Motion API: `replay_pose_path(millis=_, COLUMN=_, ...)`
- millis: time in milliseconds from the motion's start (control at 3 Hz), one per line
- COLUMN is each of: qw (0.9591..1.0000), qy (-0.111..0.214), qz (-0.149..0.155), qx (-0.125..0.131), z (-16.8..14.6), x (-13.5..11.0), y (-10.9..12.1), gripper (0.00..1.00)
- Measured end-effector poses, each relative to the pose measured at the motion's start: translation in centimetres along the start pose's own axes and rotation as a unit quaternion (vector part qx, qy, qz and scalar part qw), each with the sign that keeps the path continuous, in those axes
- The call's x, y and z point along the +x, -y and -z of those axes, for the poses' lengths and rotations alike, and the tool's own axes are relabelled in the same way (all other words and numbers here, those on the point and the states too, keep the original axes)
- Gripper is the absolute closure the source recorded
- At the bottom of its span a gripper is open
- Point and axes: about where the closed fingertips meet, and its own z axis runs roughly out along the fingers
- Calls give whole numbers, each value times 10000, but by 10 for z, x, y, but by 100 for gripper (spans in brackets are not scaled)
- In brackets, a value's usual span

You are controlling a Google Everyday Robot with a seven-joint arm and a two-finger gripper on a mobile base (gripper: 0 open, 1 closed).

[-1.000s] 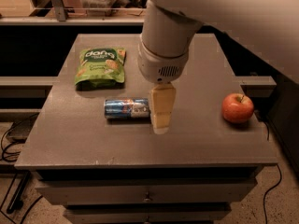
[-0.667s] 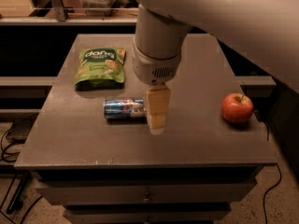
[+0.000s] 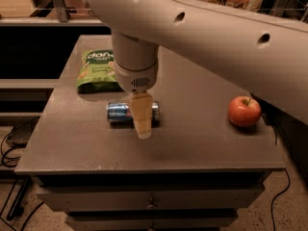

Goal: Place redbull can upright

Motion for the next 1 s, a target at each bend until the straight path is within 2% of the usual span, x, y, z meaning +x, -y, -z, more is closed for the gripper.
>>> replay_pose_path(millis=333, qw=9998, qy=12, qz=-145, qx=-100, z=8, x=14, y=-7, gripper=0)
replay_pose_path(millis=1000, qw=9988, qy=-310, qz=-334, qx=-190, z=-5, x=27, y=-9, gripper=0)
